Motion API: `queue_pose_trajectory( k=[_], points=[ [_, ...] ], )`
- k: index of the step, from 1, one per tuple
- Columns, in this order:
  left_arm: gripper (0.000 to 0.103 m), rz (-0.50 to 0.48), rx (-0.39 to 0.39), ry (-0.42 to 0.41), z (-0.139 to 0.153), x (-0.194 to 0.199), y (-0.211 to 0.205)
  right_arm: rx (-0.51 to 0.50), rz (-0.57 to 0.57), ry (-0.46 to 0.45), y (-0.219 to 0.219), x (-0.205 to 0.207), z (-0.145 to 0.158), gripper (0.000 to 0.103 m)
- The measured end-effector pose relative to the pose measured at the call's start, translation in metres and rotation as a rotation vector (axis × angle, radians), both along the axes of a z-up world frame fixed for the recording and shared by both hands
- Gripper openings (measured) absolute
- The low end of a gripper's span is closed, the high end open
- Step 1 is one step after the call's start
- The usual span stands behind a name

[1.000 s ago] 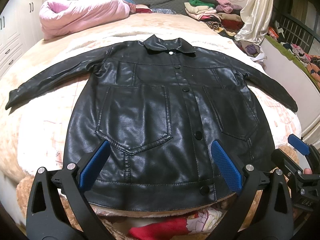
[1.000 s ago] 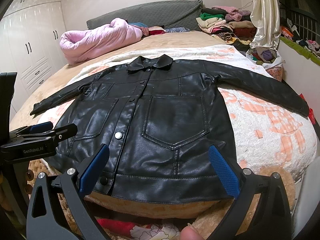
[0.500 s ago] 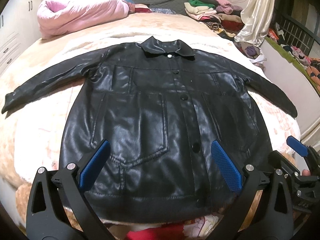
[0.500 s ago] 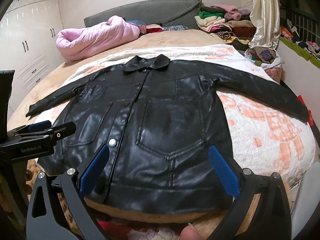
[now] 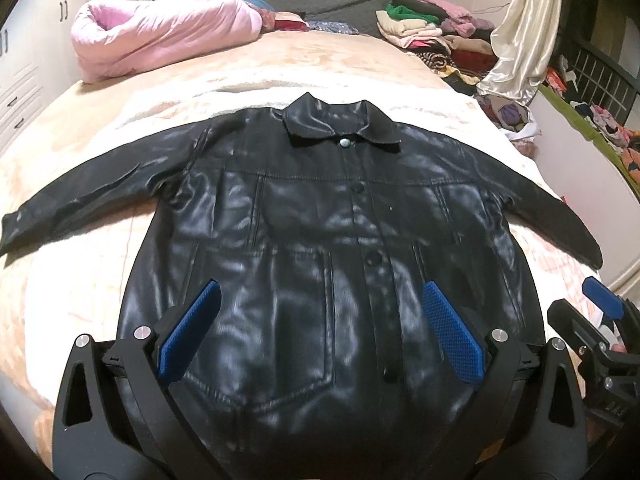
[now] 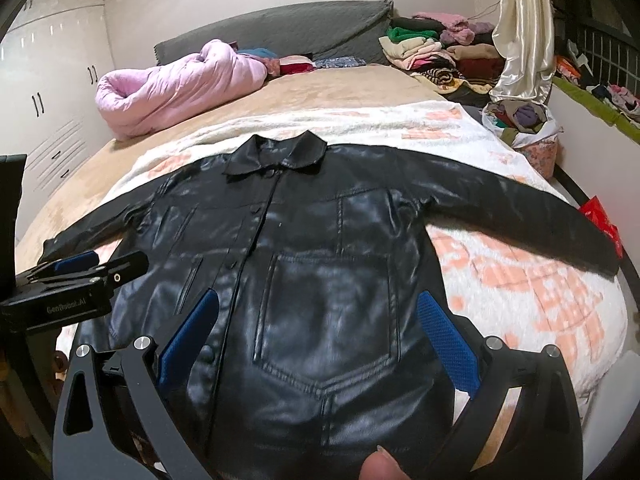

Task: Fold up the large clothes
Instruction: 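Move the right tool to the jacket sleeve cuff and grasp it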

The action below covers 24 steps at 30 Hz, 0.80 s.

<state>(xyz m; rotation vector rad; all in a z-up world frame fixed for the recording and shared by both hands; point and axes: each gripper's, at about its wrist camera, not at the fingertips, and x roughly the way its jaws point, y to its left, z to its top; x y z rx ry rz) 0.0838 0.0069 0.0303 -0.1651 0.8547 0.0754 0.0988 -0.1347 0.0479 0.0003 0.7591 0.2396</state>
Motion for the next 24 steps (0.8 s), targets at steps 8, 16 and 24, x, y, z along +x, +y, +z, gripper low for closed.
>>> queue_pose_trajectory(
  k=[8,16,24],
  points=[
    [0.094,-0.017,0.007,0.004,0.006,0.037,-0.006,0.022,-0.045,0.008,-0.007,0.041,0.006,0.099],
    [0.094,-0.041,0.023,0.001,0.012,0.073,-0.022,0.039,-0.122,0.002,-0.03,0.079,0.008,0.099],
    [0.094,-0.077,0.033,0.031,0.004,0.11,-0.043,0.069,-0.249,0.012,-0.074,0.114,0.0,0.099]
  ],
)
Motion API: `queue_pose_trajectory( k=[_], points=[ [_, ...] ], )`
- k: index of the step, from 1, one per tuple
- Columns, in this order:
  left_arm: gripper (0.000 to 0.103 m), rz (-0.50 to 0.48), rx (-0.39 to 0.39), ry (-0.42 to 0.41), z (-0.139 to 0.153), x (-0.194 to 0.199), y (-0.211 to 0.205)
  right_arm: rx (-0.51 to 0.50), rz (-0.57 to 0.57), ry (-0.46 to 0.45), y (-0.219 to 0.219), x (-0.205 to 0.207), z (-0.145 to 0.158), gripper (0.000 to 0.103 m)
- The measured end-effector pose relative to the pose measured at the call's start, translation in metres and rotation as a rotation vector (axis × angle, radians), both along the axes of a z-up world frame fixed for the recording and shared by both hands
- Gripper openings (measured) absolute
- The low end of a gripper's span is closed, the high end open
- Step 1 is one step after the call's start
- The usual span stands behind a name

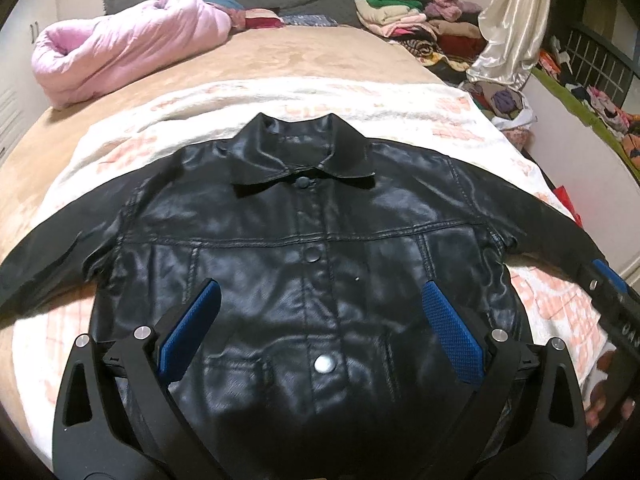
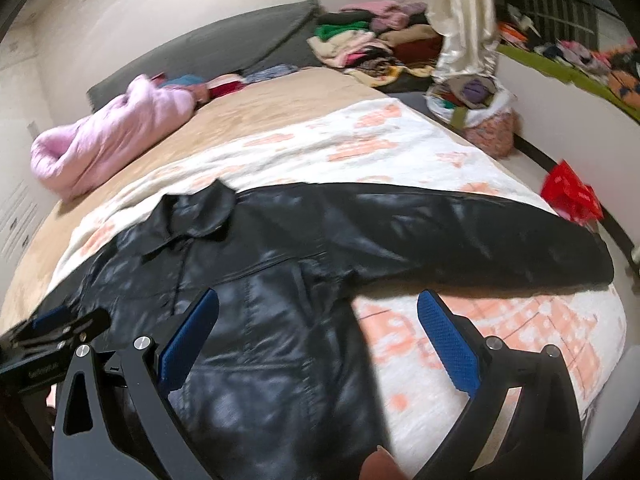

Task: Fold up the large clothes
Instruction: 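Move the right tool to the jacket sleeve cuff and grasp it, then lift the sleeve with the right tool and swing it across the jacket back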

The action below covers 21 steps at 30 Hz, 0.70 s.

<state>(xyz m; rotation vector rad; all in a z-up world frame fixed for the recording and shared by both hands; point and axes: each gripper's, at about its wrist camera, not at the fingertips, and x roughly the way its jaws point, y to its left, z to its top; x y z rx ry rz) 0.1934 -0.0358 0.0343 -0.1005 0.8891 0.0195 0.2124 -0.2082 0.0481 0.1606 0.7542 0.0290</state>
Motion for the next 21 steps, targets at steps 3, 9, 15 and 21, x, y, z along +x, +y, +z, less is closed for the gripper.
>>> queue_pose_trajectory(
  k=[3,9,15,21],
  points=[
    [0.095,-0.015,0.002,0.009,-0.003,0.012,-0.006,0.012,-0.057,0.013,-0.022,0.012,-0.007,0.099],
    [0.095,-0.035,-0.001,0.037,-0.015,0.034,-0.017,0.069,-0.175,0.046,-0.064,0.025,-0.027,0.099],
    [0.094,-0.06,-0.051,0.074,-0.031,0.054,-0.026,0.134,-0.29,0.074,-0.106,0.03,-0.048,0.099],
    [0.094,-0.064,-0.039,0.103,-0.045,0.073,-0.038,0.205,-0.431,0.089,-0.152,0.035,-0.065,0.099]
  ],
)
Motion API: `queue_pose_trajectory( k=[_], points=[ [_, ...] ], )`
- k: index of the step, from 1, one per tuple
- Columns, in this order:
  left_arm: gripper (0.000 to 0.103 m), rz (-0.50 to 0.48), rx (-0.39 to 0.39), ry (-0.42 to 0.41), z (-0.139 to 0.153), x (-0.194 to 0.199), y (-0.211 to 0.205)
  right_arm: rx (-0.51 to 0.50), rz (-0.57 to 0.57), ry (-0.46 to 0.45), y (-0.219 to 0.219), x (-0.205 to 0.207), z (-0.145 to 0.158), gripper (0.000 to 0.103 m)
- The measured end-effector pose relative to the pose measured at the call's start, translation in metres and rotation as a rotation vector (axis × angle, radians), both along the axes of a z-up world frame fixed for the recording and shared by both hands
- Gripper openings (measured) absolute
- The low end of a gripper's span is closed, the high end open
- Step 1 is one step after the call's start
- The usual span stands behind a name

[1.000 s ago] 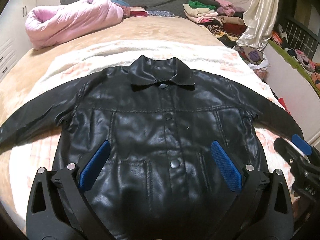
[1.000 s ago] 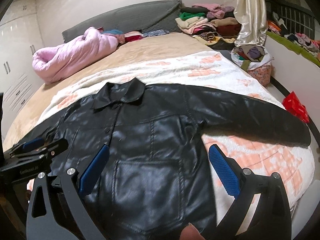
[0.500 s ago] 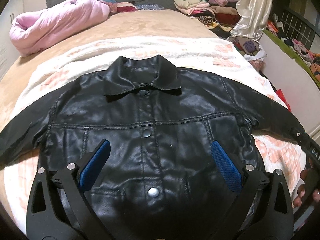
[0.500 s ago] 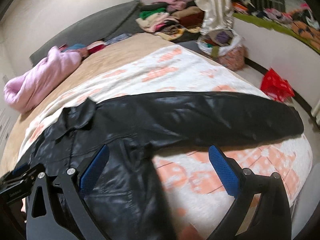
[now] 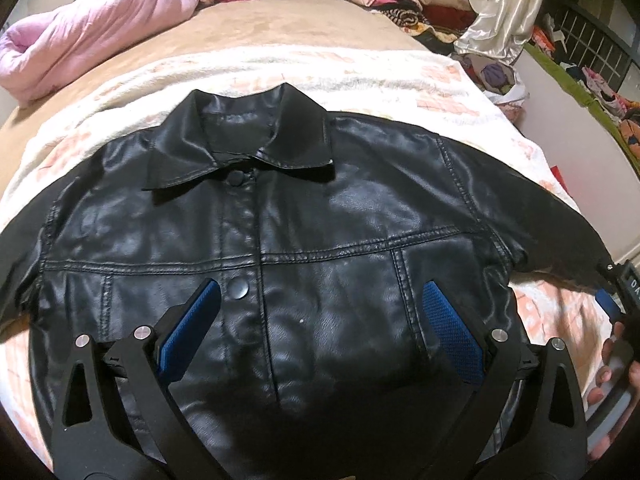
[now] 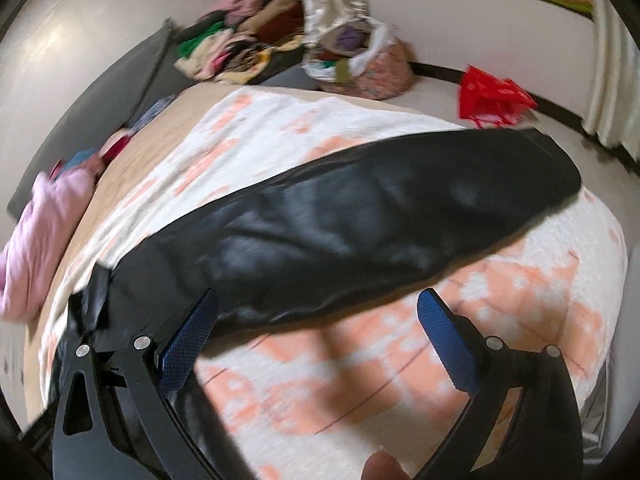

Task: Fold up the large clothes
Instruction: 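Lift the sleeve with the right tool and swing it across the jacket back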

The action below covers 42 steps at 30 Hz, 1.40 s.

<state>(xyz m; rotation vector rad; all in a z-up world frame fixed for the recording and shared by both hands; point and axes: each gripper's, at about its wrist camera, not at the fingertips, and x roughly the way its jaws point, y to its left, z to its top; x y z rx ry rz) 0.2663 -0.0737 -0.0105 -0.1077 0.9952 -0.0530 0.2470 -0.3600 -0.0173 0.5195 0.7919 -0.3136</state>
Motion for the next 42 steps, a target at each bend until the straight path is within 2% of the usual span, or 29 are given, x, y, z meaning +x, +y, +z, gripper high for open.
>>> queue_pose_trajectory(
  k=[7,10,11,13,21,23,24,26,29,33,36,42],
  points=[
    [0.094,-0.006,-0.017,0.004,-0.005,0.014,-0.01,0.097,-0.223,-0.001,-0.065,0.001,-0.017,0.099],
    [0.095,-0.007,-0.032,-0.003,-0.003,0.019,-0.012,0.188,-0.327,0.005,-0.094,0.0,-0.032,0.099],
    [0.095,-0.01,-0.036,-0.005,-0.002,0.02,-0.013,0.248,-0.361,-0.006,-0.105,-0.001,-0.04,0.099],
    [0.095,-0.011,-0.034,-0.009,0.0,0.024,-0.015,0.308,-0.403,-0.041,-0.118,-0.001,-0.048,0.099],
    [0.095,-0.005,-0.018,-0.014,0.009,0.033,-0.021,0.431,-0.558,-0.151,-0.16,0.01,-0.056,0.099],
    [0.094,-0.008,-0.016,-0.017,0.011,0.034,-0.023,0.453,-0.59,-0.194,-0.166,0.011,-0.055,0.097],
    [0.094,-0.009,-0.016,-0.017,0.012,0.036,-0.024,0.455,-0.6,-0.206,-0.168,0.012,-0.054,0.092],
    [0.094,-0.008,-0.018,-0.015,0.014,0.038,-0.024,0.464,-0.604,-0.239,-0.171,0.011,-0.055,0.038],
    [0.094,-0.007,-0.02,-0.016,0.017,0.04,-0.024,0.511,-0.523,-0.277,-0.175,0.022,-0.057,0.015],
    [0.094,0.005,-0.03,-0.017,0.024,0.044,-0.018,0.48,-0.396,-0.38,-0.17,0.029,-0.028,0.012],
    [0.094,0.012,-0.037,-0.014,0.029,0.045,-0.009,0.433,-0.25,-0.475,-0.153,0.035,0.009,0.008],
    [0.094,0.036,-0.131,-0.011,0.041,0.044,0.025,0.252,0.074,-0.598,-0.08,0.048,0.095,0.006]
  ],
)
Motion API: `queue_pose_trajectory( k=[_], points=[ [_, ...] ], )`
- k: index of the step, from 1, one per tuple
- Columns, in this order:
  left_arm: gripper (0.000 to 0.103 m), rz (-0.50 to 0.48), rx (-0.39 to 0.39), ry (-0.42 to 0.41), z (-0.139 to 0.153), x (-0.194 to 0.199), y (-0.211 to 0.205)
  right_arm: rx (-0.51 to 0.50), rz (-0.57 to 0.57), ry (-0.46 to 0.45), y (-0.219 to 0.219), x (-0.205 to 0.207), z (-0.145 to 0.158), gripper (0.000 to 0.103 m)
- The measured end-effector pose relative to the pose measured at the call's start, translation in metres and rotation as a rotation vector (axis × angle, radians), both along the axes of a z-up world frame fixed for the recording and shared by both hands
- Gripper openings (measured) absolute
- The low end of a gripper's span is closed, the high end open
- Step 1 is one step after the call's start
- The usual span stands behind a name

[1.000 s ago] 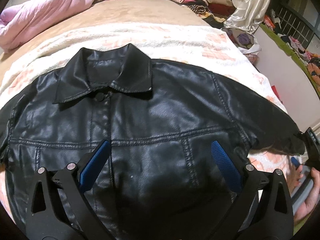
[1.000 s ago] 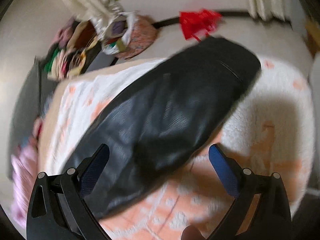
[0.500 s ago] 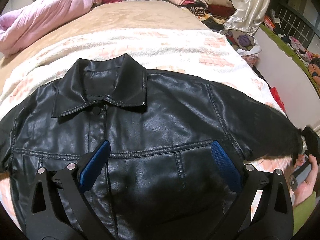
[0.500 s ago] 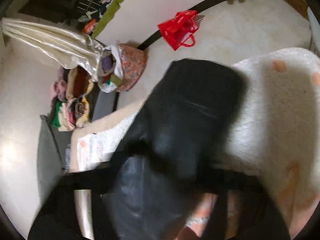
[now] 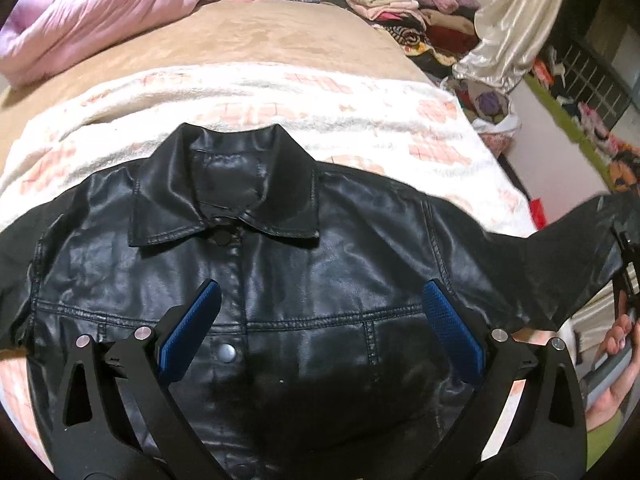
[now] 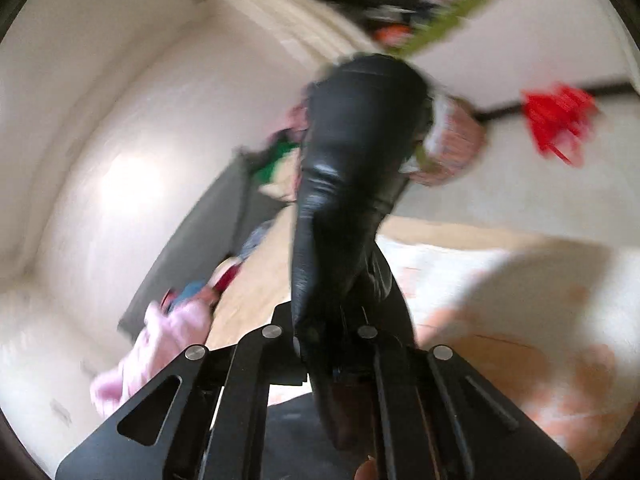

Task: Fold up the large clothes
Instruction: 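Lift the sleeve with the right tool and swing it across the jacket back, then lay the sleeve down on the jacket and open the right tool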

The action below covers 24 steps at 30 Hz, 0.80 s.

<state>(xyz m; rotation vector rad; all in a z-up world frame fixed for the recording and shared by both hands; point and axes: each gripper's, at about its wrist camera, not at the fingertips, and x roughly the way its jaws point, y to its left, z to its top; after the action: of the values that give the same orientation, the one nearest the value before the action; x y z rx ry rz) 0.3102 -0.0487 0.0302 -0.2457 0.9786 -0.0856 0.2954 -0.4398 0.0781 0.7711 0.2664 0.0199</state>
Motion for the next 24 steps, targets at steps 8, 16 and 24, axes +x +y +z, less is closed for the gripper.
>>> queue_pose_trajectory(
  k=[8,16,24],
  points=[
    [0.094,0.083,-0.066,-0.042,0.027,-0.011,0.063,-0.218,0.302,-0.145,0.115,0.01,0.068,0.006],
    [0.094,0.137,-0.134,-0.095,0.047,-0.031,0.13,-0.355,0.596,-0.181,0.242,0.01,0.071,0.006],
    [0.094,0.233,-0.275,-0.142,0.048,-0.063,0.2,-0.547,0.783,-0.119,0.37,0.003,0.026,0.006]
  ],
)
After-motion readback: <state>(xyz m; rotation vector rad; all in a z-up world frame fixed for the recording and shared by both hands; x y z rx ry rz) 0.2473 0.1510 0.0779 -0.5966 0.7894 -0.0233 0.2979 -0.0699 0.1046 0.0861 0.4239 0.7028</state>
